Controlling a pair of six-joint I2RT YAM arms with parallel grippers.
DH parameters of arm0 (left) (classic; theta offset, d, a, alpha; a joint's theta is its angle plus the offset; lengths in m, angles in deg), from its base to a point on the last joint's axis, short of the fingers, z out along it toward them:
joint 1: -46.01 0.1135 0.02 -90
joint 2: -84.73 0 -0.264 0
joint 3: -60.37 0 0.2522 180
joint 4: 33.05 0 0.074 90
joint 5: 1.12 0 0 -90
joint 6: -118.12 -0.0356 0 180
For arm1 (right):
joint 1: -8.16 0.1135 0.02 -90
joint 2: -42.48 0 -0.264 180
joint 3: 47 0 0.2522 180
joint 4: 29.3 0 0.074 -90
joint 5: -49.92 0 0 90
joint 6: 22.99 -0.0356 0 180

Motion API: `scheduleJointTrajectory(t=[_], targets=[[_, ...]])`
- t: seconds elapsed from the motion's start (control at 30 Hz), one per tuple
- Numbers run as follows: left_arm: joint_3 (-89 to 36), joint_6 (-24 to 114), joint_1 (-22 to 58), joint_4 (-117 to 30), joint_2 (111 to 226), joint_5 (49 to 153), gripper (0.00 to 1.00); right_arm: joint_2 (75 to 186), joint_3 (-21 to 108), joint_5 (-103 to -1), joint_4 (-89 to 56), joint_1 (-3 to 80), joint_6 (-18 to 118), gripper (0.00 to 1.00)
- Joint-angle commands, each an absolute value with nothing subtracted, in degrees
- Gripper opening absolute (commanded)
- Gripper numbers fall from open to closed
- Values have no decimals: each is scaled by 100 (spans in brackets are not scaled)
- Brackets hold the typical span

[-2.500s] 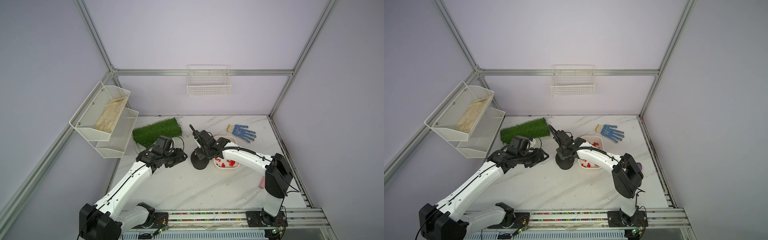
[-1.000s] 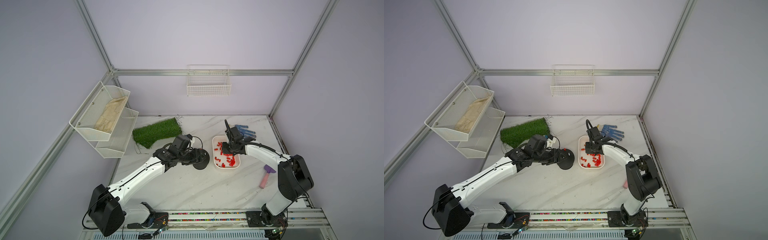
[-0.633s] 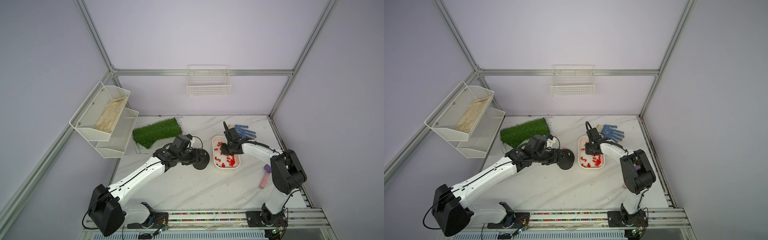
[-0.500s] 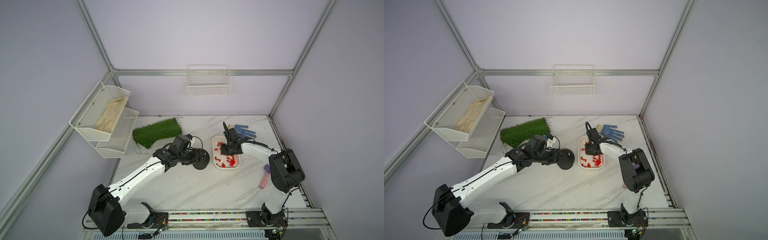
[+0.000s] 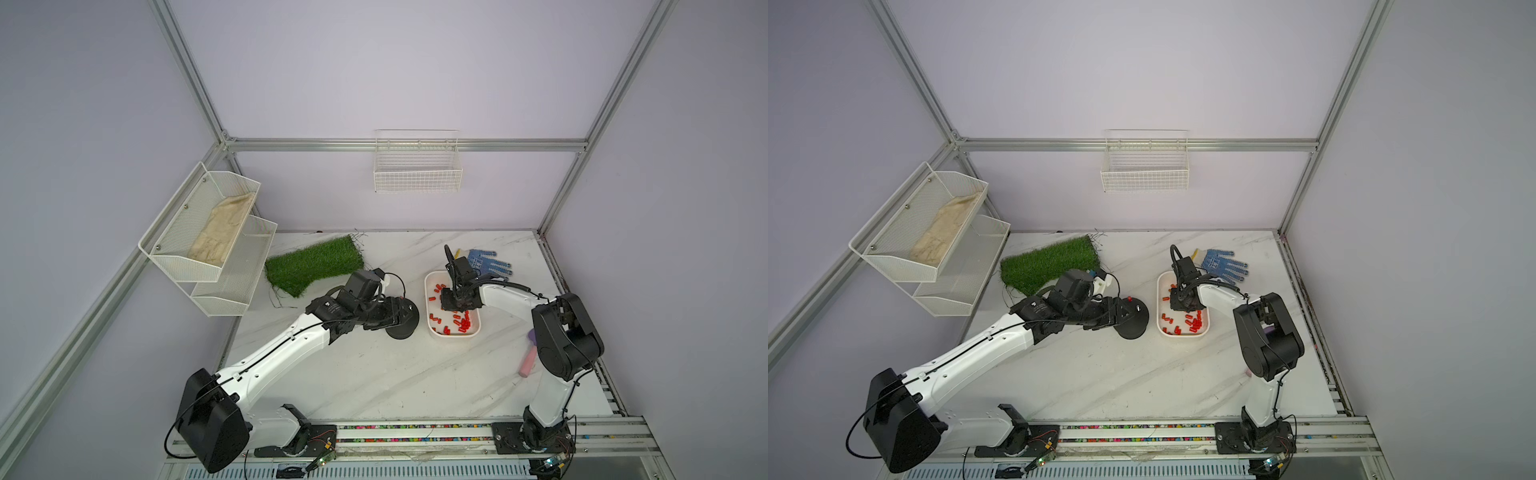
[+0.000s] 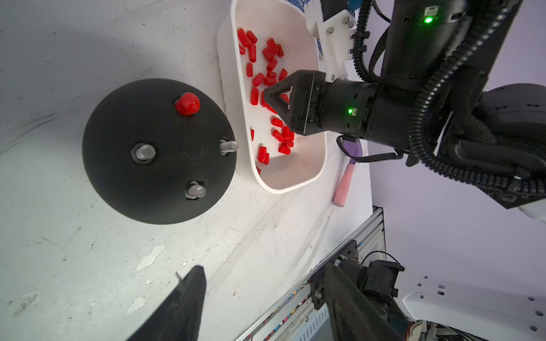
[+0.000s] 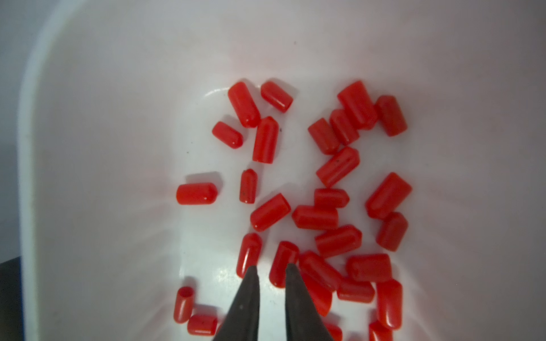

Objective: Cover the protruding screws with screw protection sleeves
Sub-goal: Pick up the screw protection sleeve from the storage box.

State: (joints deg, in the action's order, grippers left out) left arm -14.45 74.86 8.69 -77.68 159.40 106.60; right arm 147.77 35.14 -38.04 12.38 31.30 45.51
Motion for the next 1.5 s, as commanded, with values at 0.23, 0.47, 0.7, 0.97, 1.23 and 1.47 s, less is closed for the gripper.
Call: scheduleJointTrajectory(t=[0.23, 0.47, 0.7, 0.97, 1.23, 1.47], targets=[[-1557, 7409, 848, -7564, 15877, 10590, 65, 14960, 3494, -3762, 1147, 3099, 4484, 25], [-1525, 7418, 848, -7564, 15854, 10563, 65, 14996, 3365, -3744, 945, 3093, 4469, 24], [-1545, 7418, 848, -7566, 15891, 10578, 65, 14949, 3255, -3755, 880, 3098, 4442, 22], [-1545, 7435, 848, -7568, 15892, 10559, 65, 14842, 3137, -3750, 846, 3098, 4440, 21], [-1517, 7453, 848, -7565, 15860, 10532, 65, 14779, 2945, -3761, 786, 3095, 4434, 23], [-1500, 7470, 850, -7564, 15865, 10526, 65, 14665, 2829, -3716, 746, 3096, 4434, 22]])
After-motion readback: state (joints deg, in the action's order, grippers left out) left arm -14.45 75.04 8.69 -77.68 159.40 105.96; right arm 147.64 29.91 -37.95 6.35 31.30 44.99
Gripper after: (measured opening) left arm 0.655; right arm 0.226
